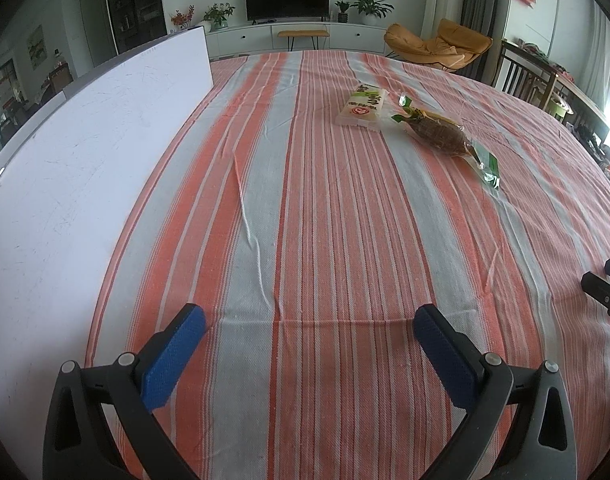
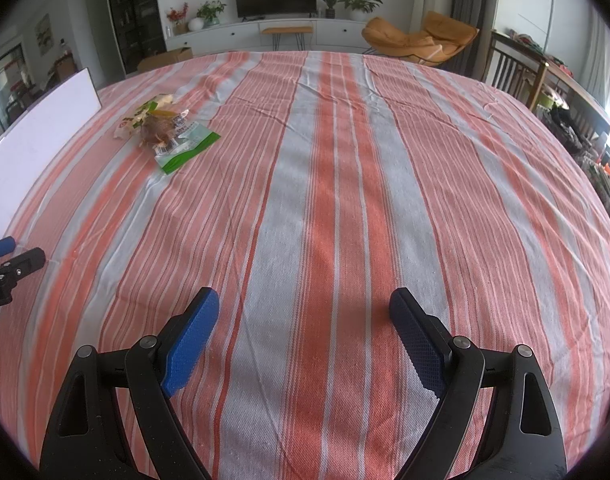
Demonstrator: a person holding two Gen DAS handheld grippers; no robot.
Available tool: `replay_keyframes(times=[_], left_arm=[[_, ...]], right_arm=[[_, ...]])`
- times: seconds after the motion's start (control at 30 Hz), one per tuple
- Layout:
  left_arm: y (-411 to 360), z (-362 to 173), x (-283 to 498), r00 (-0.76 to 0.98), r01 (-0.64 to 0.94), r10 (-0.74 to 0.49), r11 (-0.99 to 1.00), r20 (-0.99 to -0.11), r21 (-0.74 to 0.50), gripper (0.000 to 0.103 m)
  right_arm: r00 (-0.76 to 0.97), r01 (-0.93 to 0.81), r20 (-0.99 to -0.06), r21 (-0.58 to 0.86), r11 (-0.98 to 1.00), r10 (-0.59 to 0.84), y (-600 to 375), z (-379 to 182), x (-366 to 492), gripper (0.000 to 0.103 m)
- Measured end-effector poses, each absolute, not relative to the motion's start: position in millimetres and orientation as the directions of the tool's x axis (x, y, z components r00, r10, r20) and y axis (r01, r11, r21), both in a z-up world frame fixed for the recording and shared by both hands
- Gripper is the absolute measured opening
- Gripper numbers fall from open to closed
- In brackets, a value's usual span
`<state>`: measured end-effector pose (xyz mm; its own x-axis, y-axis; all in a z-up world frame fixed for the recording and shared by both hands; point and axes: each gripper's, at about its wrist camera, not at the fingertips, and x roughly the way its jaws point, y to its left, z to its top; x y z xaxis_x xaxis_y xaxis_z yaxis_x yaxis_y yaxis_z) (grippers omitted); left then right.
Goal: Organize snacks
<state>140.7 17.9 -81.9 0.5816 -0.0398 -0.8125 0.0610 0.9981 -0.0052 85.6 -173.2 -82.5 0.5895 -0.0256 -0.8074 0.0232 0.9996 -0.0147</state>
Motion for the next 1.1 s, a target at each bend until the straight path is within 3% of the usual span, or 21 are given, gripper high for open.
replay_keyframes(times=[0.83,0.97,1.1], left_arm=[[18,-82,141,0.582,0.06,-0.039,0.998,-0.812,-0.005,0.103],[18,-82,141,0.582,0.06,-0.04,0.998,-0.812,-0.005,0.103],[18,-82,141,0.582,0.06,-0.039,0.998,-0.812,-0.006,0.103]], right_arm=[[0.581,0.046,-0.813,-0.007,0.999,-0.032,-172,-84,91,0.094],[0.564,-0.088,-0.814,0.107,0.99,0.138,-153,-74,132,0.093],[0.588,-0.234,-0.78,0.092,0.968,0.216,-118,-53,192,0.093]])
